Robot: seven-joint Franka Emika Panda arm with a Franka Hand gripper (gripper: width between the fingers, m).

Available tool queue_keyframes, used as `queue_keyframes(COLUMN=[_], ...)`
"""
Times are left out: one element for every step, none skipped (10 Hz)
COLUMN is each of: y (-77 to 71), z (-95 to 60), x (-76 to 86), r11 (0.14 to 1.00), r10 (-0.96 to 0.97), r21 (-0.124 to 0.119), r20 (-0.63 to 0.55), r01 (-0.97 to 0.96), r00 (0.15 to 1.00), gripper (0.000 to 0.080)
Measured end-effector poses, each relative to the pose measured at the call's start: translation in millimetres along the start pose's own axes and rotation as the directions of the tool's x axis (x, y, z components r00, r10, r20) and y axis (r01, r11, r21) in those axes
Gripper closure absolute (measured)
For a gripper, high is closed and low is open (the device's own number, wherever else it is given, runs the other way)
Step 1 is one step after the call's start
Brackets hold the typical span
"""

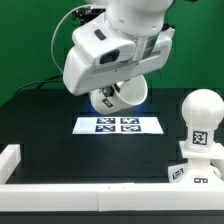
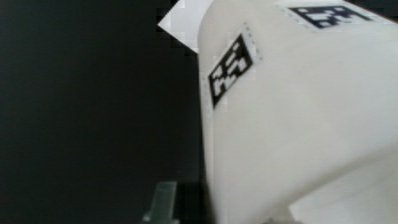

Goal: Assemble lamp

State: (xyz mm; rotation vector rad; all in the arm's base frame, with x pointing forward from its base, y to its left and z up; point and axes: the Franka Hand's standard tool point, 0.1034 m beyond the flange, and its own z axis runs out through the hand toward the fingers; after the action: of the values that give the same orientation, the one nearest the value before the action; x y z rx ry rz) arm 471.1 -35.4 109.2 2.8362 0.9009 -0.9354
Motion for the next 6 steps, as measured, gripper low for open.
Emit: queue_keyframes(y=[3.7, 13.6, 22.3, 35.1, 35.3, 30.0], z=[2.4, 12.1, 23.2, 24.4, 25.0, 23.1], x=[1.9, 7.1, -2.9, -2.7, 0.0, 1.9], r11=[0.999, 0.987, 0.978, 0.958, 0.92, 0.869], r10=[-0.028, -0.127, -0.187, -0.236, -0.301, -0.371], r21=[-0.021, -0.102, -0.102, -0.179, -0.276, -0.366], r20=[-0.006, -0.031, -0.029, -0.038, -0.047, -0.039], r01=[0.028, 0.123, 0.183, 0.226, 0.278, 0.332], r00=[1.0, 0.991, 0.982, 0.971, 0.952, 0.928], gripper=[0.0758, 0.0758, 0.0758, 0.0758, 0.0758, 0.0758])
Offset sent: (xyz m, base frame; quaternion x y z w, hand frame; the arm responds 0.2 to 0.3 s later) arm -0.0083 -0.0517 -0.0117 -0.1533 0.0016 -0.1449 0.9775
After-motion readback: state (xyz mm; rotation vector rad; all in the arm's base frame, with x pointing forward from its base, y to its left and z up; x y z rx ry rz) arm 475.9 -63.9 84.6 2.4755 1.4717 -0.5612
